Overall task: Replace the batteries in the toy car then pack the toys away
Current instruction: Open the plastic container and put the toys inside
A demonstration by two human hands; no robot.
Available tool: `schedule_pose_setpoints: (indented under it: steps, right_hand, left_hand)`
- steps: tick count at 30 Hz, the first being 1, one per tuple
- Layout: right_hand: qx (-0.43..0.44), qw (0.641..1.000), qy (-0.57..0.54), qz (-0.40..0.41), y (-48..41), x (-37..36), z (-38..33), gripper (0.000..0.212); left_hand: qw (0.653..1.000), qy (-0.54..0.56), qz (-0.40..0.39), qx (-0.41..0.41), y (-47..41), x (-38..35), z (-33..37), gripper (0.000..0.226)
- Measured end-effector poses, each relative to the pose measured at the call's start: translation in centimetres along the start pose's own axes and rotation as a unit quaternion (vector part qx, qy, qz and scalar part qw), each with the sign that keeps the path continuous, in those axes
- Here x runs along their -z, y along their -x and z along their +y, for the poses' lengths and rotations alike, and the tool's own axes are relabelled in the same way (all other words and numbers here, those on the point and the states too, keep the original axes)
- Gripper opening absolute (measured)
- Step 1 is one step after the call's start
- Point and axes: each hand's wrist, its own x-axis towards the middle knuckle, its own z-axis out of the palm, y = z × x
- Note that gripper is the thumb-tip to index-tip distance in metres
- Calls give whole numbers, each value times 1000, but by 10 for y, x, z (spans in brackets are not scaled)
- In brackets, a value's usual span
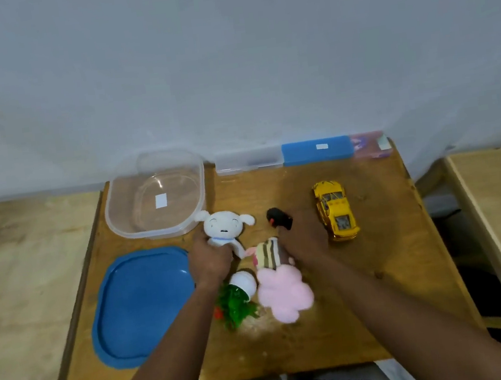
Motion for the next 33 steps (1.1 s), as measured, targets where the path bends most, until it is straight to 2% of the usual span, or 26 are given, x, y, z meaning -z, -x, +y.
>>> schedule_pose_setpoints:
  steps: [5,9,11,15,18,22,26,29,33]
  right_hand:
    - [39,982,-122,137,7,5,5,21]
    - [144,960,-162,176,1,12,-13,24]
    - [199,955,-129,176,-7,16,-32,31]
    - [287,940,-39,178,-33,12,-87,44]
    - [330,931,0,156,-49,0,-135,42]
    - [331,934,57,122,-63,-22,-194,29]
    - [268,948,152,81,-81,-55,-232,27]
    - [228,948,208,79,-98,-75,-240,26]
    - [226,934,255,108,-114,-94,-236,25]
  left_hand:
    - [989,40,55,-132,20,10,17,71]
    - [969,48,126,-206,23,28,30,69]
    - [962,57,160,-213,16,41,36,69]
    - [963,32,204,-175,-14,75,42,68]
    - [965,0,206,-163,-45,101,41,64]
    - [970,-47,178,-158,-87,127,42,55]
    - [974,-126,105,-159,-135,138,33,52]
    - [962,-188,73,-182,-164,138,24,56]
    - [941,-252,66,-217,-184,131,13,59]
